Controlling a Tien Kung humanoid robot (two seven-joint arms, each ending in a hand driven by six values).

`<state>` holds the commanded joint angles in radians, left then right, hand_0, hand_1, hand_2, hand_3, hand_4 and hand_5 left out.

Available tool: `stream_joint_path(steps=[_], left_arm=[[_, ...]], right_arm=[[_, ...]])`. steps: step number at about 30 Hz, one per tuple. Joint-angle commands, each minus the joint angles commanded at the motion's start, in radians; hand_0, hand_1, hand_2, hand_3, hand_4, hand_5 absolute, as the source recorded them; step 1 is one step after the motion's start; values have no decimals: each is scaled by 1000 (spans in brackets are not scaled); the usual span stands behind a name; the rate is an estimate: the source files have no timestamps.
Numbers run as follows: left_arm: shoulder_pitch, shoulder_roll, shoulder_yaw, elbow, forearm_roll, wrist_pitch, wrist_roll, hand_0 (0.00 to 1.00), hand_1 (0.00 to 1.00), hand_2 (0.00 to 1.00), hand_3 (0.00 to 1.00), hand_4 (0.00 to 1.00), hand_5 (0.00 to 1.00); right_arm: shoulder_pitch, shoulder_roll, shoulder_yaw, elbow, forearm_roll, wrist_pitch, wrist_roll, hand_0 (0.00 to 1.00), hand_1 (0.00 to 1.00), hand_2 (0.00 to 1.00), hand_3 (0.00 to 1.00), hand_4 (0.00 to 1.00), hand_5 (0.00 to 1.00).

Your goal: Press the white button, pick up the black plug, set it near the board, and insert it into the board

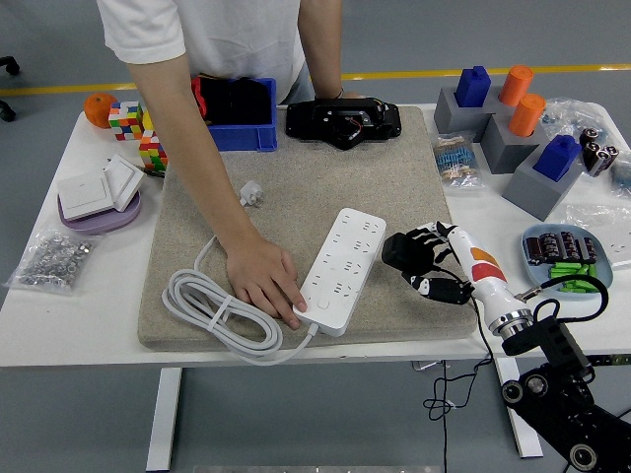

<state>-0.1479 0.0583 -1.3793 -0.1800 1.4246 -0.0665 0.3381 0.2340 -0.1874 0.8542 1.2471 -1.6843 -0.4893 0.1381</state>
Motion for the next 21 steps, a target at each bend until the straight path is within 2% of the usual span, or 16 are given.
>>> stream_joint_path(steps=[6, 12, 21], left_arm=[[1, 1, 3, 0, 1, -2, 1, 708, 663, 588, 682, 644, 285], [1, 2, 8, 0, -2, -3, 1, 708, 663, 589, 682, 645, 285], [0, 3, 5, 0, -4, -2, 1, 708, 663, 590, 682, 645, 285]], right_arm=[[53, 19, -54, -23, 15, -3, 3, 362, 253, 231, 454, 703, 2], [104, 52, -120, -83, 34, -6, 8, 363, 254, 231, 457, 697, 2], [123, 54, -155, -111, 44, -3, 2, 365, 254, 231, 456, 695, 2]])
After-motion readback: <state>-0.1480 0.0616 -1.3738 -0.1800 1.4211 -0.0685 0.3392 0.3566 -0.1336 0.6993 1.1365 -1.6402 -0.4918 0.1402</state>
